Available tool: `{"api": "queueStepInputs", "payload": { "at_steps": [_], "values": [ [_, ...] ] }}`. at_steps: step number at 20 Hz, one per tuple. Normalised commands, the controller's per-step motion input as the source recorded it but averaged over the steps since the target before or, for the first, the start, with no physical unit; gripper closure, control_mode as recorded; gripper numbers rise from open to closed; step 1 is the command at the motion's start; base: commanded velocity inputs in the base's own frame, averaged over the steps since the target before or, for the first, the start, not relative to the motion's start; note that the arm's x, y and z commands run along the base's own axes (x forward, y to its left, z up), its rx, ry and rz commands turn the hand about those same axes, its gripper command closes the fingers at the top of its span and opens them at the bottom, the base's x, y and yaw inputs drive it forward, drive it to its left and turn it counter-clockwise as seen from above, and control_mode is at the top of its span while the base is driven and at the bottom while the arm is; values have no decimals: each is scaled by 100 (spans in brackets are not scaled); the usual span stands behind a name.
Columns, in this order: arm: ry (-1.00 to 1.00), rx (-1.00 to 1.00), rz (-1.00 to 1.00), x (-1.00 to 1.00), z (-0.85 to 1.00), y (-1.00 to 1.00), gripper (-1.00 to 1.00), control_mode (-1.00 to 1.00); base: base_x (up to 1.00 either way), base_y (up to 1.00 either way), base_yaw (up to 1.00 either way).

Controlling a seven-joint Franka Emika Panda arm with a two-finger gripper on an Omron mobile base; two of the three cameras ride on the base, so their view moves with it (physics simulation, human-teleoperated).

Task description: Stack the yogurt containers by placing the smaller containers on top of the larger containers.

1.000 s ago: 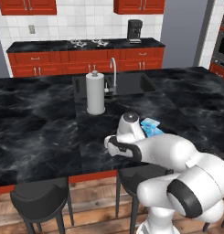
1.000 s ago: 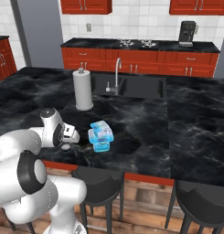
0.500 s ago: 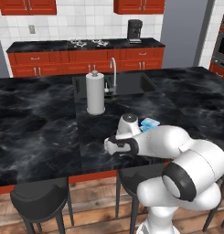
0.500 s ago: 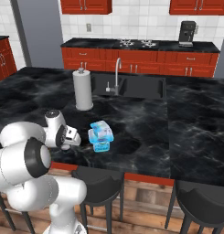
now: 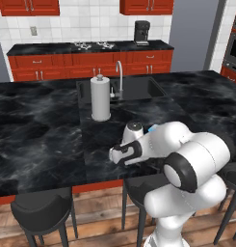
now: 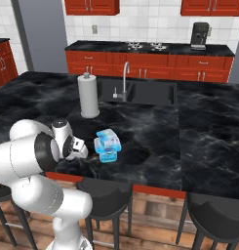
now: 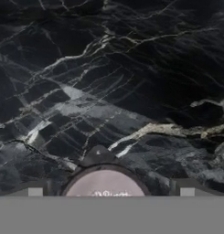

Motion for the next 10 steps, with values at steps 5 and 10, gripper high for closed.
{"api": "queueStepInputs", "payload": {
  "at_steps": [5,10],
  "values": [
    [0,0,-2,10,-13,1,-100,-100,0,0,0],
    [0,0,-1,3,-11,0,-100,-100,0,0,0]
  ]
}}
